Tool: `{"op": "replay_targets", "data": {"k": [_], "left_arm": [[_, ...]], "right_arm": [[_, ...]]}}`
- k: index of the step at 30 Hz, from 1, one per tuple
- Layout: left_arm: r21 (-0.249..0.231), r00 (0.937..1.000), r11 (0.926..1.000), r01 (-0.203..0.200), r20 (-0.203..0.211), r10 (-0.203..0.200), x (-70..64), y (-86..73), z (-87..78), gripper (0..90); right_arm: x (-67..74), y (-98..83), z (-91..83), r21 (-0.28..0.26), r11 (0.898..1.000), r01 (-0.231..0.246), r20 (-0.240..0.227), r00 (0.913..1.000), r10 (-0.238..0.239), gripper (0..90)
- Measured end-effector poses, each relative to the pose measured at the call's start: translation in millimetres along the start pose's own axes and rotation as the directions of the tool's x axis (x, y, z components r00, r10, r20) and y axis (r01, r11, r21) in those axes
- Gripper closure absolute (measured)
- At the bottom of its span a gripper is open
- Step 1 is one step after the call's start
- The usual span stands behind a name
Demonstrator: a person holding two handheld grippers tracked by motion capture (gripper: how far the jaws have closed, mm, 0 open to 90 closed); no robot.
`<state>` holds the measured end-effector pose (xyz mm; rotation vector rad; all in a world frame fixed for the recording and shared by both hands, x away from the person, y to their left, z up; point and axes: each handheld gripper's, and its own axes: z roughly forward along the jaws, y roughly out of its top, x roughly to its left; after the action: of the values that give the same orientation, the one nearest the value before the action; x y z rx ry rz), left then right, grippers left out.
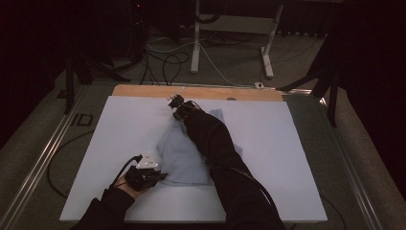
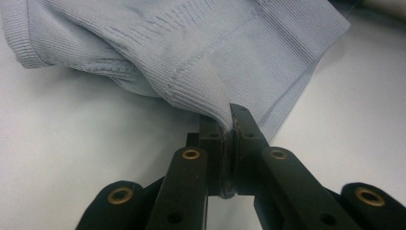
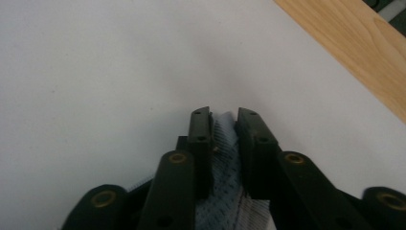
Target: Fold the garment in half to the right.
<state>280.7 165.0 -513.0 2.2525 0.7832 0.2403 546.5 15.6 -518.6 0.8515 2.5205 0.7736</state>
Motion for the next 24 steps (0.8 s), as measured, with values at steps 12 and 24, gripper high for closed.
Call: {"op": "replay_targets", "data": {"k": [12,24], "left_arm": [[-0.009,0.9999,0.9999,0.012,0.004,-0.012,0.9,0.9,-1.1,86.6],[-0.016,1.0000,0.9999,-0.005,0.008,0.005,-3.5,7.7,-3.0,87.0]], "right_arm": [[-7.3,3.0,-9.3,-0.028,1.000,-0.014,-0.005,0.9999,0.013,87.7],[-9.6,9.6,-26.4,-0.059,0.998,0.010,-0.002,0.9999,-0.010,87.8]]}}
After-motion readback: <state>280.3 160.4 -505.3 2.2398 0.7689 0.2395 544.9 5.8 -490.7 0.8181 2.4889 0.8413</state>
